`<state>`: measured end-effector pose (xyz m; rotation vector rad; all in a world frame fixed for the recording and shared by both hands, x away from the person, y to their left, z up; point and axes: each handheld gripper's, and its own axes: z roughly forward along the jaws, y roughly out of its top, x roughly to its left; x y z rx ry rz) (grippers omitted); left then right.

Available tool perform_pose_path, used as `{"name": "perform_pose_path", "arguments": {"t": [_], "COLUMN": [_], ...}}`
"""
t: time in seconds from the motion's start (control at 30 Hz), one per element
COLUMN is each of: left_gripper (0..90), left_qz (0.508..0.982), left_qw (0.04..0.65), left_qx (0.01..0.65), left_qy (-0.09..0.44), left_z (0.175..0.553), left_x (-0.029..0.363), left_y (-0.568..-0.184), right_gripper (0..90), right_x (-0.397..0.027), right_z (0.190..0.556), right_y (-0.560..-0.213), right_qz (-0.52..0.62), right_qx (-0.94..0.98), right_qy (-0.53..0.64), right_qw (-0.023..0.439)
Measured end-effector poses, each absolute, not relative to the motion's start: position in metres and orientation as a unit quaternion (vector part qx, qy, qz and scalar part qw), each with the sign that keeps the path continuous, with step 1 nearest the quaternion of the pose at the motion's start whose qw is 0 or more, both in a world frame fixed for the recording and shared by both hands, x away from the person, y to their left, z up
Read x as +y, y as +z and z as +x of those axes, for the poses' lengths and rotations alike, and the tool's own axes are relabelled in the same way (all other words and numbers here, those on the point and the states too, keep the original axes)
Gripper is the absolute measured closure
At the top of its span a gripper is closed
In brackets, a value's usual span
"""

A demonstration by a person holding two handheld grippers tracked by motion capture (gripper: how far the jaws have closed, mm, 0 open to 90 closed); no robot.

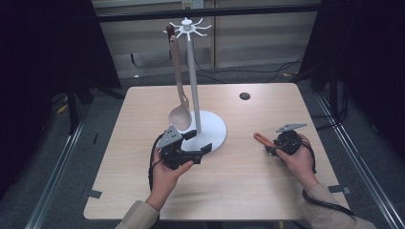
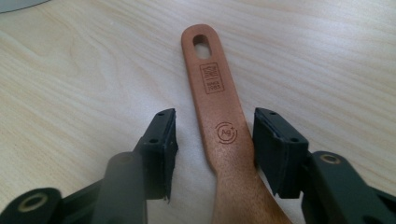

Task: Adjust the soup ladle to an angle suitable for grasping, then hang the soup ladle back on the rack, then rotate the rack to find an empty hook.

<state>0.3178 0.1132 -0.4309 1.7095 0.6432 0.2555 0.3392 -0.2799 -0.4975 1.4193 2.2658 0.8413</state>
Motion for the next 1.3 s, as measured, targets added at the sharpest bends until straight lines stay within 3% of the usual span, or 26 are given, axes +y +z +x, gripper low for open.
{"name": "perform_pose_path", "arguments": {"t": [0.1,0.87,1.17,1.3], "left_gripper": [19.4,19.1,19.1,19.0], "left_qz": [0.740,0.741,0.741,0.740], "left_qw": [0.604,0.601,0.599,0.604], "left_qx": [0.275,0.280,0.280,0.277], "left_qy": [0.108,0.109,0.111,0.103], "left_z": [0.318,0.317,0.318,0.319], "left_x": [0.113,0.115,0.116,0.115], "left_y": [-0.431,-0.431,-0.431,-0.433], "right_gripper": [62.5,63.7,43.1,40.2], "right_x": [-0.278,-0.253,-0.241,-0.240], "right_z": [0.338,0.322,0.325,0.332], "right_y": [-0.497,-0.491,-0.493,-0.492], "right_qz": [0.495,0.479,0.450,0.440], "right_qx": [0.800,0.818,0.828,0.827], "right_qy": [0.299,0.301,0.311,0.324], "right_qw": [0.162,0.107,0.126,0.133]}}
